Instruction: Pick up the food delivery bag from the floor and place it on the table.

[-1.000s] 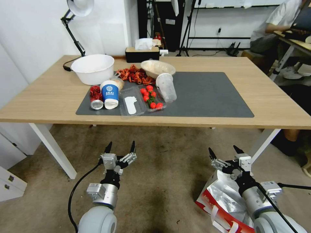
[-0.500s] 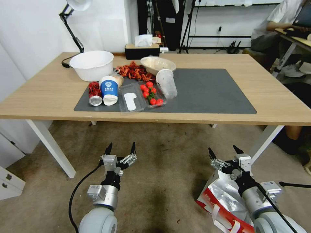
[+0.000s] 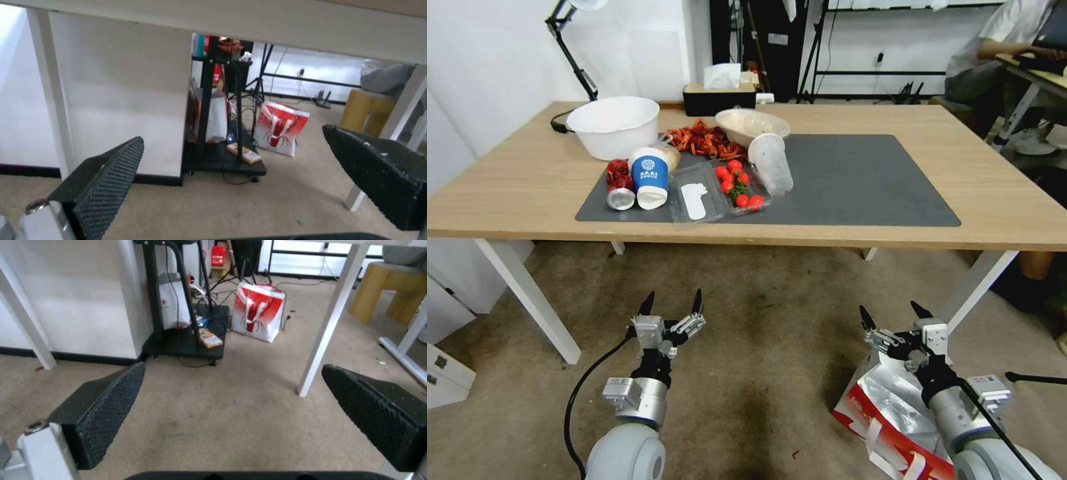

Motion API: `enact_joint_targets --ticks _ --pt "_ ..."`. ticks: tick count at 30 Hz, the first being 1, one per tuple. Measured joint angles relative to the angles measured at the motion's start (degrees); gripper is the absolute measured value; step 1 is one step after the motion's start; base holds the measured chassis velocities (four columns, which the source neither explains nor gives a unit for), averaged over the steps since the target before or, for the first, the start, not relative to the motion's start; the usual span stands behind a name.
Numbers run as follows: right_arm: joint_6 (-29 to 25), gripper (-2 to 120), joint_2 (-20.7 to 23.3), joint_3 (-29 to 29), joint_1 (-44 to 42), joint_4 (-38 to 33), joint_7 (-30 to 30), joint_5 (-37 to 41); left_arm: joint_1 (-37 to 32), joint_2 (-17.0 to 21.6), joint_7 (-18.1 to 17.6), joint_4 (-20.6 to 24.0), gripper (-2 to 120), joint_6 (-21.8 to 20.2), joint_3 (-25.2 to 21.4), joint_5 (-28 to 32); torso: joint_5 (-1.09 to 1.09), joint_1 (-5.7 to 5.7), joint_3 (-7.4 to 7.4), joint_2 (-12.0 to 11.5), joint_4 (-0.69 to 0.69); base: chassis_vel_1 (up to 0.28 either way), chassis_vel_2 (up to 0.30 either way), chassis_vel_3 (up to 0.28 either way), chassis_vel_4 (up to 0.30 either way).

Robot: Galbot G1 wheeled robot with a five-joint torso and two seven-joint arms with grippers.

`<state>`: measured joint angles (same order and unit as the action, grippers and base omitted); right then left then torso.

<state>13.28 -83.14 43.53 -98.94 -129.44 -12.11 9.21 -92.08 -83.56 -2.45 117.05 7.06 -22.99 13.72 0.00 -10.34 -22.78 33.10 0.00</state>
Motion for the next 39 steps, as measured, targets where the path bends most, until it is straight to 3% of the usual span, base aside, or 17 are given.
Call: enact_joint_targets --ticks 39 --pt "0.4 100 0.1 0.3 0.2 0.4 0.0 -0.2 -0.3 -0.1 0.3 -2.0 100 2.2 0.8 -1.2 0.0 3.34 5.78 -9.1 0.0 0.0 0.0 0.0 0.0"
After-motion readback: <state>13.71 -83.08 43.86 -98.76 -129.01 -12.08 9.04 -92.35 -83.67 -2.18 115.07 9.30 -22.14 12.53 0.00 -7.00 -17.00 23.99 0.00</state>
